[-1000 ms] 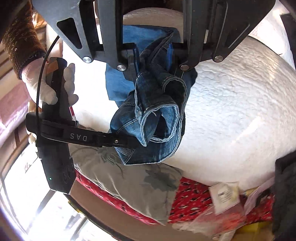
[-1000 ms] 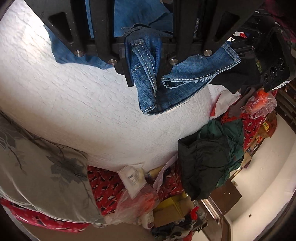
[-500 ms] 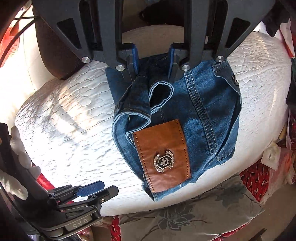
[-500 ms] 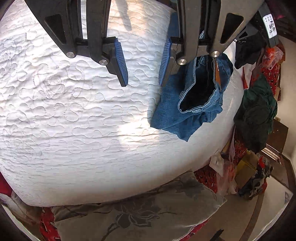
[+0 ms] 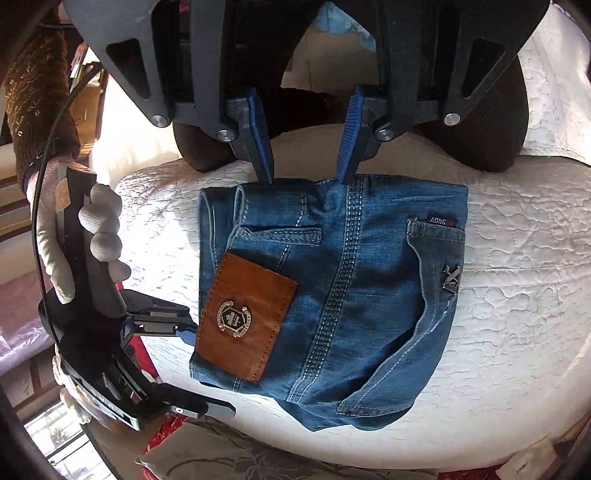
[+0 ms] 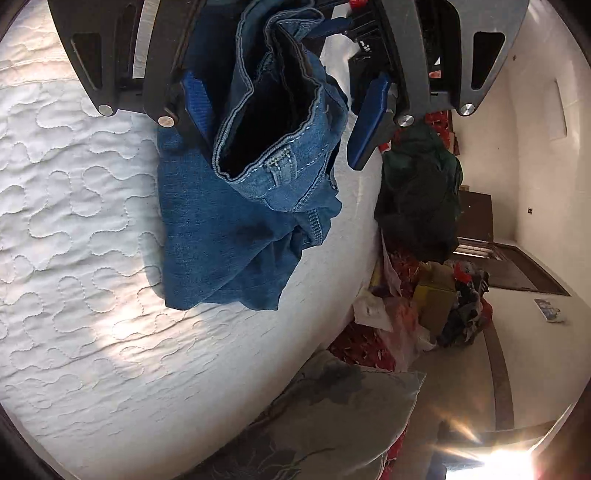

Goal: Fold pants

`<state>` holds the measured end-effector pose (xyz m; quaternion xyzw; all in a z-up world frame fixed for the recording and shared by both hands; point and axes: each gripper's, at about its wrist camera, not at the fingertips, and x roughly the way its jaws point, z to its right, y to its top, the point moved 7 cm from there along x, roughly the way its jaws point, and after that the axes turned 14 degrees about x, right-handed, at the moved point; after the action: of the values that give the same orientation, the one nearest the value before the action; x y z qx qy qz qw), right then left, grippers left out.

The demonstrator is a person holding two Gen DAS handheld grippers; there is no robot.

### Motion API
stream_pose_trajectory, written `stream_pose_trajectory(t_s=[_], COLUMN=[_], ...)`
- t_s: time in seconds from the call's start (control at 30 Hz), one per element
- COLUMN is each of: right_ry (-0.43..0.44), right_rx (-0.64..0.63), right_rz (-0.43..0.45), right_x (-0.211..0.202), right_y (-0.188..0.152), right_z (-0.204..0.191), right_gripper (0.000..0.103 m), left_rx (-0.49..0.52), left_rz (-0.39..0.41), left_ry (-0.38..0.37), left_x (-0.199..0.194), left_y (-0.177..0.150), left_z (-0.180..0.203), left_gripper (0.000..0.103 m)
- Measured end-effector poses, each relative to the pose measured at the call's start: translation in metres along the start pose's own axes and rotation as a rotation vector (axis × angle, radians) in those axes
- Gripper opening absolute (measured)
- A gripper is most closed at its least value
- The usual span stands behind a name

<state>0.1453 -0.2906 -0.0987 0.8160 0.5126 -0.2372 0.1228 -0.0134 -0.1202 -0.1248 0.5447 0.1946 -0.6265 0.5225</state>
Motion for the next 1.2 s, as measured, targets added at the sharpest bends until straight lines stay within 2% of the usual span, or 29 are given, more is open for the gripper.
stream_pose_trajectory(t_s=[0.07,0.13,0.17,0.2,0.23,0.27,0.33,0.37,0.43,0.5,0.53,0.63,0.67,0.73,0.8,0.83,0.97,1.07,1.1,1.17,1.2], right_ry=[0.008,-0.044,-0.08,-0.107,-0.138,-0.153,-0.153,-0.203,-0.348,-0.45,-0.444,-0.338,-0.332,-0.367,-0.33,-0.306,-0.32,-0.39,-0.435,-0.497,-0.526], right_rx=[0.006,-0.035,-0.069,-0.108,-0.148,-0.192,-0.324,-0.384,-0.356,-0.312,-0.287,-0.246,-0.272,-0.379,-0.466,-0.491,-0.562,-0.574,-0.582,-0.611,-0.652], right_rz=[-0.012,-0.013,-0.009,-0.004,-0.001,0.021,0.102,0.138,0.111,0.059,0.055,0.076,0.108,0.188,0.177,0.142,0.006,-0.064,-0.097,-0.19,-0.185], right_x=[-0.002,0.002,0.005,0.008,0.01,0.008,-0.006,-0.008,0.005,0.016,0.015,-0.007,-0.016,-0.026,-0.017,-0.005,0.06,0.106,0.121,0.143,0.148], right_y=[-0.003,-0.004,-0.005,-0.005,-0.005,-0.004,0.0,0.005,0.02,0.026,0.027,0.029,0.031,0.033,0.031,0.028,0.019,0.021,0.022,0.015,0.012], right_z=[0.001,0.004,0.004,0.001,-0.003,-0.011,-0.033,-0.034,-0.004,0.031,0.036,0.022,0.012,-0.015,-0.047,-0.06,-0.085,-0.083,-0.078,-0.067,-0.072], right_gripper=[0.072,0.071,0.061,0.035,0.021,0.015,0.014,0.014,0.015,0.031,0.035,0.039,0.045,0.048,0.057,0.057,0.057,0.055,0.049,0.022,0.022], left_rx=[-0.027,-0.044,-0.05,-0.055,-0.066,-0.085,-0.119,-0.135,-0.162,-0.172,-0.174,-0.164,-0.176,-0.219,-0.265,-0.291,-0.344,-0.337,-0.334,-0.325,-0.321], left_rz=[0.032,0.056,0.055,0.039,0.018,0.012,0.027,0.023,-0.024,-0.072,-0.073,-0.016,0.005,0.035,0.068,0.067,0.056,0.048,0.044,0.041,0.044], left_ry=[-0.041,-0.032,-0.019,-0.004,-0.003,-0.022,-0.036,-0.051,-0.068,-0.088,-0.111,-0.134,-0.138,-0.125,-0.128,-0.123,-0.123,-0.107,-0.105,-0.096,-0.097], left_x=[-0.009,-0.008,-0.002,0.006,0.015,0.022,0.031,0.039,0.06,0.069,0.064,0.029,0.019,0.006,0.002,0.006,0.018,0.026,0.027,0.03,0.029], left_y=[-0.001,0.006,0.011,0.021,0.028,0.036,0.048,0.052,0.052,0.043,0.037,0.013,0.007,0.004,0.006,0.007,0.014,0.024,0.024,0.024,0.024], left_z=[-0.004,-0.011,-0.013,-0.018,-0.02,-0.021,-0.022,-0.023,-0.023,-0.021,-0.021,-0.029,-0.034,-0.047,-0.058,-0.065,-0.08,-0.089,-0.091,-0.092,-0.093], left_gripper=[0.035,0.04,0.042,0.042,0.042,0.042,0.042,0.042,0.042,0.042,0.042,0.042,0.042,0.042,0.042,0.042,0.042,0.042,0.042,0.042,0.046])
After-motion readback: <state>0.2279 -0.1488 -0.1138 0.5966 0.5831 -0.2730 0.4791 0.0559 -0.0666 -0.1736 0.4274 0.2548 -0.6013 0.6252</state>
